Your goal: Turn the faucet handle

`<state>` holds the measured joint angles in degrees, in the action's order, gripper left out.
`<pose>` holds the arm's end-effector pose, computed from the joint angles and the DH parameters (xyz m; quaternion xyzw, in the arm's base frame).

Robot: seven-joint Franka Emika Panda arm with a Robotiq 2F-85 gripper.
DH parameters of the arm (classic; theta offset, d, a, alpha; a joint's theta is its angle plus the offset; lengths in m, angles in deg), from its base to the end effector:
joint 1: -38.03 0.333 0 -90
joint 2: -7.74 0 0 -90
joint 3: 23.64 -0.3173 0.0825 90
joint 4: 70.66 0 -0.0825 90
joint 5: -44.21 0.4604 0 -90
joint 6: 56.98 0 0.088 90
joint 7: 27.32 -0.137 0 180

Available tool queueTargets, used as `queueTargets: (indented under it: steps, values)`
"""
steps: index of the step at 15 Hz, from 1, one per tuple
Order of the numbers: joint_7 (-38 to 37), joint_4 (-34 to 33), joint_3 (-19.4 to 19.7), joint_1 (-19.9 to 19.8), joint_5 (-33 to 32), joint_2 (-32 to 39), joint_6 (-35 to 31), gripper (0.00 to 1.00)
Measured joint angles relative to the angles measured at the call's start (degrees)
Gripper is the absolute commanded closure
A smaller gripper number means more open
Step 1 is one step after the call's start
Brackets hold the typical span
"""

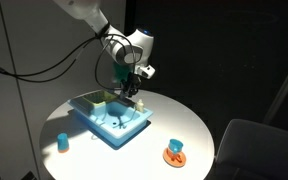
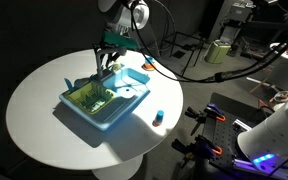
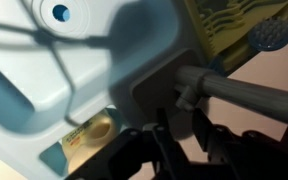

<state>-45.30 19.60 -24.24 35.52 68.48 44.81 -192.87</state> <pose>0.7824 -0.0137 0.2028 -0.9353 0.3070 -0.0496 0.1688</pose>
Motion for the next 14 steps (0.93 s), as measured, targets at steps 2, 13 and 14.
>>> queueTargets:
  steps: [2, 13, 14]
  values:
    - [0.52, 0.61, 0.00, -0.01, 0.00, 0.10, 0.00, 0.21]
    - [1.26, 2.19, -0.33, 0.11, 0.00, 0.57, 0.04, 0.00]
    - [1.30, 2.17, -0.36, 0.11, 0.00, 0.50, 0.04, 0.00]
